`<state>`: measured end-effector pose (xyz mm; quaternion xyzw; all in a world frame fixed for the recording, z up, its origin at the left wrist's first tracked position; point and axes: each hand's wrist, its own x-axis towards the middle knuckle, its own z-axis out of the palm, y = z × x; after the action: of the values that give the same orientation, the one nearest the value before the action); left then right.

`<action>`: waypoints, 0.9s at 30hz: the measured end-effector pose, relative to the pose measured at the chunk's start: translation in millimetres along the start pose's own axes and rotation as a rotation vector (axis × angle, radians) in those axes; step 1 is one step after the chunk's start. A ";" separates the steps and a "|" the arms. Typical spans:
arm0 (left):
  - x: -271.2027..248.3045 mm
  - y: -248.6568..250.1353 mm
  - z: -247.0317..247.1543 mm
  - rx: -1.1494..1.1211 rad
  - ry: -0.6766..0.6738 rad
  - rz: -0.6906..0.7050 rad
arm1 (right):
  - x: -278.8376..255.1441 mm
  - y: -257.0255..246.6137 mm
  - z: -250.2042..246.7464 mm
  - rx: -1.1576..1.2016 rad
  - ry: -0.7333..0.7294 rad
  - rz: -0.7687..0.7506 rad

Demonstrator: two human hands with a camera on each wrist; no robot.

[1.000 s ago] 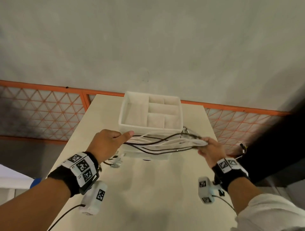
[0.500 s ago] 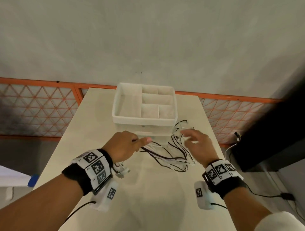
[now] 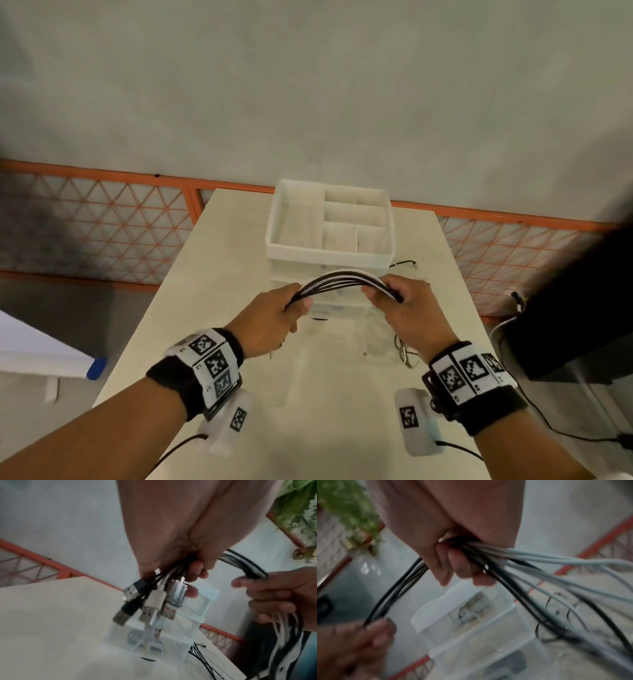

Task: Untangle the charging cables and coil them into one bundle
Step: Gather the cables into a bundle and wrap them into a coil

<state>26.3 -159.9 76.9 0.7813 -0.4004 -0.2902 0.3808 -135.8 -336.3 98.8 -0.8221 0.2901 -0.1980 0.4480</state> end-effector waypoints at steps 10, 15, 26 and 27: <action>2.4 25.9 -1.5 0.286 -0.035 0.220 | -12.6 -37.5 34.0 0.026 -0.190 0.008; -9.7 17.7 -15.6 -0.269 -0.086 0.044 | -21.7 -29.8 15.1 0.475 -0.124 0.128; -12.6 62.3 -11.3 -0.679 -0.027 -0.061 | -26.4 -36.9 16.9 0.191 -0.203 -0.079; -12.1 65.5 -13.3 -0.748 -0.024 -0.086 | -26.3 -38.0 16.5 0.247 -0.188 -0.068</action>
<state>3.8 -170.3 140.1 0.6010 -0.2378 -0.4411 0.6226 -134.5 -292.5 120.9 -0.7851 0.1920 -0.1694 0.5640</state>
